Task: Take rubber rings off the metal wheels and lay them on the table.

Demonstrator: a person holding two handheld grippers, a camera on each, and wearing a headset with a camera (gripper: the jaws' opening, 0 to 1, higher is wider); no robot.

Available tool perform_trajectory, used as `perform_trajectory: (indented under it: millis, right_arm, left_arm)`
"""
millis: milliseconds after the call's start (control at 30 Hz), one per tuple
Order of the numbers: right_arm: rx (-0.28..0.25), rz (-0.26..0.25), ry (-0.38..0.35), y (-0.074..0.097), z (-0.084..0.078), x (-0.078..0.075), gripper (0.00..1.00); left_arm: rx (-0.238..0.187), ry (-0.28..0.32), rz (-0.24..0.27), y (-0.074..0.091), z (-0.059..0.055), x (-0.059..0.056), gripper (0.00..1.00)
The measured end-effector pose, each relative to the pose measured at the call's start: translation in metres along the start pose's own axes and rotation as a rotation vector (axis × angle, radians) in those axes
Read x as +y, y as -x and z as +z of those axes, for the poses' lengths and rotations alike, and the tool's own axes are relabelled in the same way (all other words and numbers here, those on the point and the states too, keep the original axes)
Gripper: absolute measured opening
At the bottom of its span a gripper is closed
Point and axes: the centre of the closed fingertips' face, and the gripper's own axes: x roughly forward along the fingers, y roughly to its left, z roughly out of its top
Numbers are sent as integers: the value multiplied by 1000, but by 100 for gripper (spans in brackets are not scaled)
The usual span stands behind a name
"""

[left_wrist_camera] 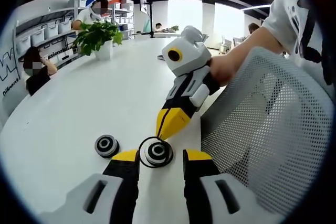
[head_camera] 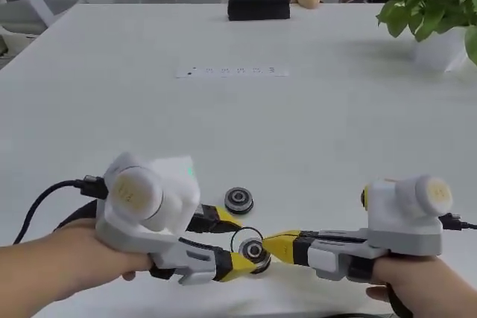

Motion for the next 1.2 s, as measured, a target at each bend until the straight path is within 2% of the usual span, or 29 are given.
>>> perform_trajectory:
  millis: [133, 400, 600, 967, 1200]
  right_arm:
    - [0, 11, 5, -2, 3, 3, 0]
    - [4, 45, 25, -9, 12, 14, 0]
    - [18, 72, 46, -15, 19, 22, 0]
    - [67, 104, 82, -28, 22, 29, 0]
    - [126, 107, 108, -38, 13, 25, 0]
  left_arm:
    - [-4, 6, 12, 12, 0, 3, 31]
    - [-49, 36, 38, 34, 9, 5, 38]
    - [-70, 63, 54, 49, 11, 4, 43]
    - [-66, 97, 94, 72, 1, 8, 52]
    - [-67, 129, 129, 86, -7, 14, 56]
